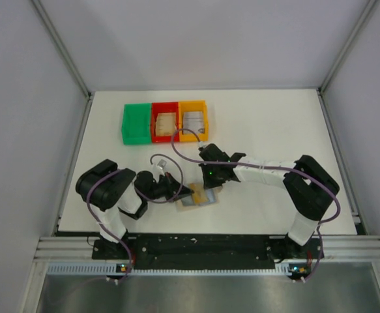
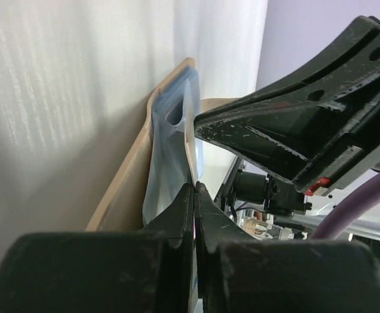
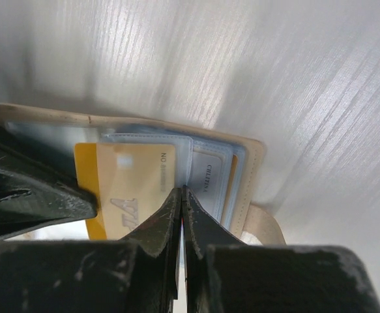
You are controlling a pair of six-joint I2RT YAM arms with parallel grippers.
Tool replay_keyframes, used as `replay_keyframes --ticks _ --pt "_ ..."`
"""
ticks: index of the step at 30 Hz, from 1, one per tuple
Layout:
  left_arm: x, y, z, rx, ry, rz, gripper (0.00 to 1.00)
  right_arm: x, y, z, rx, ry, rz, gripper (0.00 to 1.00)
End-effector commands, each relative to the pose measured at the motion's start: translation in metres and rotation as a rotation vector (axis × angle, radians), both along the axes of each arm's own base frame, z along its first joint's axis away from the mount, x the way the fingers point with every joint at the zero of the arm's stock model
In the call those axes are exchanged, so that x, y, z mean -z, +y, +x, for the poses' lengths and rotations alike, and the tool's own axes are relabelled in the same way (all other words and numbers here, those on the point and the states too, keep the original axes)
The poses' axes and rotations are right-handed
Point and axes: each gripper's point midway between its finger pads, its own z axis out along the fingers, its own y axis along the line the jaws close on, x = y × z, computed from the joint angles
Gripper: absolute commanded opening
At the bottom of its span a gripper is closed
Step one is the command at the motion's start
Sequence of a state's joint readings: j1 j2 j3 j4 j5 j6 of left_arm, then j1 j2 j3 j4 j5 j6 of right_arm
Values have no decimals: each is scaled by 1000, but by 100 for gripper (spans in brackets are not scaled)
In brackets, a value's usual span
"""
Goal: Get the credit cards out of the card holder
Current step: Remove the credit card from the card holder.
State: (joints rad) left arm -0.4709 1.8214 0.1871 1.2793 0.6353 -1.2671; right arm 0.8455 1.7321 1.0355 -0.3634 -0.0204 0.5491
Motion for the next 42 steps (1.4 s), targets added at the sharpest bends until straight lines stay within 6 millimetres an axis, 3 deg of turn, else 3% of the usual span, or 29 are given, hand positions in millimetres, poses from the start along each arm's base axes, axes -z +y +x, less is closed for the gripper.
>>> replay_keyframes --ticks 1,8,17,32,39,42 --pt "-40 1 7 14 -228 -57 0 53 -85 -18 35 48 -403 0" --pt "-22 6 1 33 -181 8 0 54 -82 -20 32 61 -394 0" --pt "2 33 -1 6 -125 146 0 54 -83 -19 45 58 -396 0" --pt "19 56 -13 17 -108 246 0 49 -68 -16 40 61 -334 0" --pt "2 50 -9 33 -141 152 0 39 -54 -14 19 49 -260 0" --pt "-12 48 -11 27 -177 95 0 23 -45 -11 11 24 -201 0"
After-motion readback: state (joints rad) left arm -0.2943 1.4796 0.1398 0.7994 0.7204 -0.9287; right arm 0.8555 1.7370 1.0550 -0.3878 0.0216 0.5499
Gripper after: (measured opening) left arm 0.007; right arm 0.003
